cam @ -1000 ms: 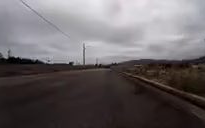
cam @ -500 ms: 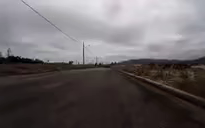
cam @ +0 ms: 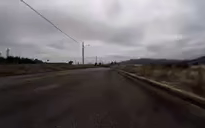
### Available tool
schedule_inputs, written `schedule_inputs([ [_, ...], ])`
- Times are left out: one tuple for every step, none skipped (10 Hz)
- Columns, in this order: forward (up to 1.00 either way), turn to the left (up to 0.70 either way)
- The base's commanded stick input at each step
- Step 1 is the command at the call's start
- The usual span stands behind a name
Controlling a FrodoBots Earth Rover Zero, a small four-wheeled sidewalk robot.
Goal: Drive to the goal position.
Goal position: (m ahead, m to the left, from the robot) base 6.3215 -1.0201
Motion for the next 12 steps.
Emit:
schedule_inputs([
  [0.7, 0.0],
  [0.7, 0.0],
  [0.7, 0.0],
  [0.7, 0.0],
  [0.7, 0.0],
  [0.7, 0.0],
  [0.7, 0.0],
  [0.7, 0.0],
  [0.7, 0.0],
  [0.7, 0.0],
  [0.7, 0.0],
  [0.7, 0.0],
])
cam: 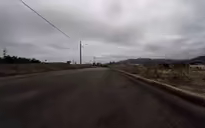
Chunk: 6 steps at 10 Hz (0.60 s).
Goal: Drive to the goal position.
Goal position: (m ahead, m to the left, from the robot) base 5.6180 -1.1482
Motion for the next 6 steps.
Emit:
schedule_inputs([
  [0.7, 0.0],
  [0.7, 0.0],
  [0.7, 0.0],
  [0.7, 0.0],
  [0.7, 0.0],
  [0.7, 0.0],
])
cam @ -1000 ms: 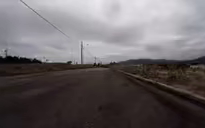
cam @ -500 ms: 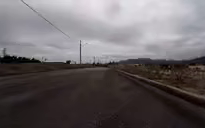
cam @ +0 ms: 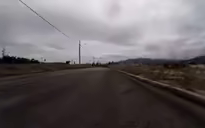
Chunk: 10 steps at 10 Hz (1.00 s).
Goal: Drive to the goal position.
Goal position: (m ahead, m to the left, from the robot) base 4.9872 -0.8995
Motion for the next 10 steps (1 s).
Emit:
schedule_inputs([
  [0.7, 0.0],
  [0.7, 0.0],
  [0.7, 0.0],
  [0.7, 0.0],
  [0.7, 0.0],
  [0.7, 0.0],
  [0.7, 0.0],
  [0.7, 0.0],
  [0.7, 0.0],
  [0.7, 0.0],
])
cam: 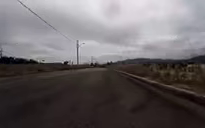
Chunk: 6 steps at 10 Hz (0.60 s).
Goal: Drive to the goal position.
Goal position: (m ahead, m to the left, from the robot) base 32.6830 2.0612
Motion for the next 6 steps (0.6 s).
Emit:
schedule_inputs([
  [0.7, 0.0],
  [0.7, 0.0],
  [0.7, 0.0],
  [0.7, 0.0],
  [0.7, 0.0],
  [0.7, 0.0],
])
